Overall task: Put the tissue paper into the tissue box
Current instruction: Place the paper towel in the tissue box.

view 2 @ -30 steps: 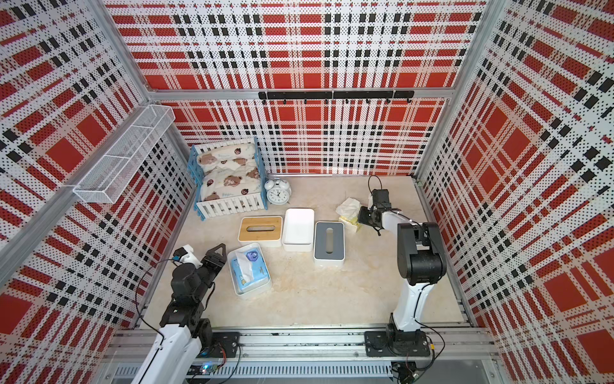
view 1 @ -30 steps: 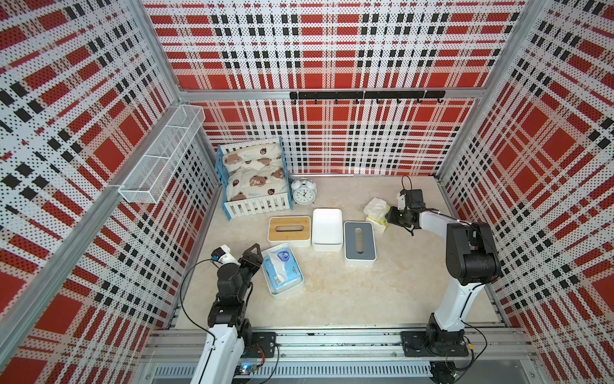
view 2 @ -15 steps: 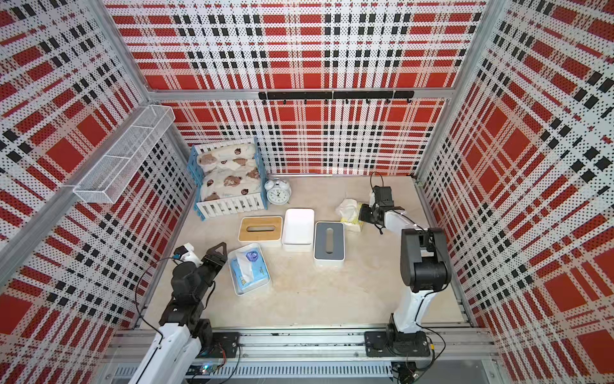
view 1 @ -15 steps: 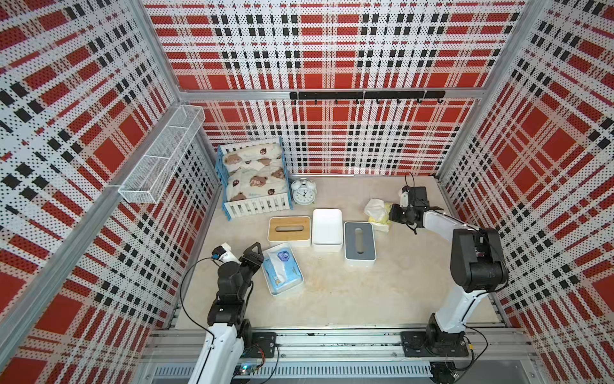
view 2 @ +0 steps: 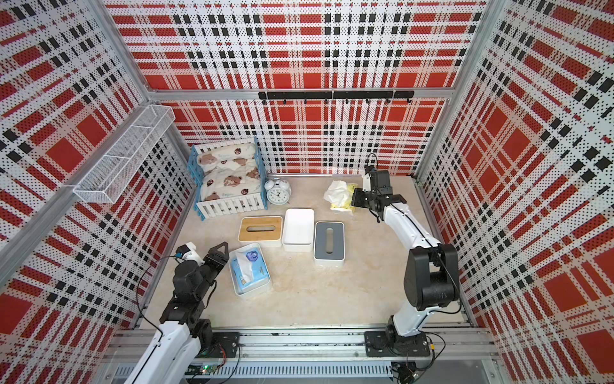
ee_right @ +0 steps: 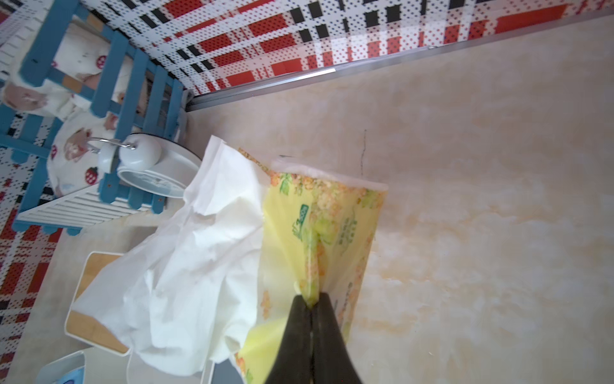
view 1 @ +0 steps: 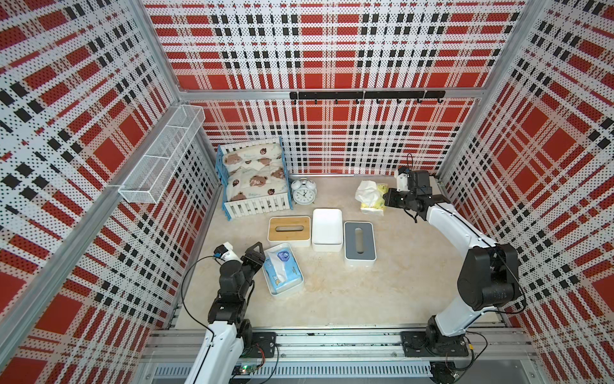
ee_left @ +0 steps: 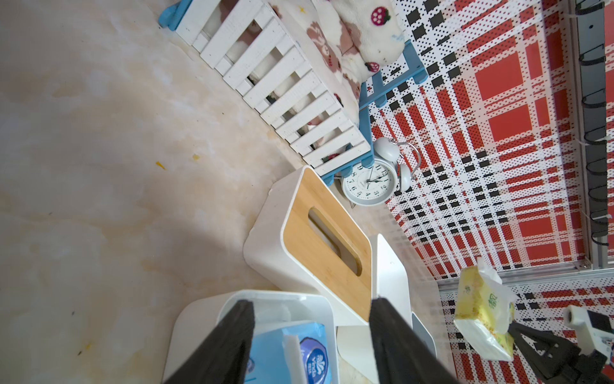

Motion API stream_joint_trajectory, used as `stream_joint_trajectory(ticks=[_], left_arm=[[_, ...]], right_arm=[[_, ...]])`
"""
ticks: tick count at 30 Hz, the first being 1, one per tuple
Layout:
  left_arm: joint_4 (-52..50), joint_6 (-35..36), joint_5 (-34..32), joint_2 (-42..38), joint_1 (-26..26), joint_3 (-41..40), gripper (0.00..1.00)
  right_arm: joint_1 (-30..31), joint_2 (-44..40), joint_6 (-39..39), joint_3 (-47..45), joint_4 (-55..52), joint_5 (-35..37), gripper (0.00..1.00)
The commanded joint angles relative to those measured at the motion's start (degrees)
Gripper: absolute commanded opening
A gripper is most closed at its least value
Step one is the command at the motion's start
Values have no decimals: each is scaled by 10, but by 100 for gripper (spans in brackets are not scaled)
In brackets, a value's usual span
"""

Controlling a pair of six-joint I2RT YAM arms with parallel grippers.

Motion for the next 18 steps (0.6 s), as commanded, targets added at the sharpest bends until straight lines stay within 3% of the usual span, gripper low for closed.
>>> stream_joint_trajectory(ticks=[1, 9, 18], left_arm=[[4, 10, -8, -2, -5, 17, 62], [8, 6, -4, 2, -8, 13, 63], [21, -3, 4, 2, -9, 6, 63]], right_arm=[[39, -12, 4, 27, -19, -8, 0], [115, 3, 33, 27, 7, 7, 0], [156, 27, 92, -8, 76, 4, 0]])
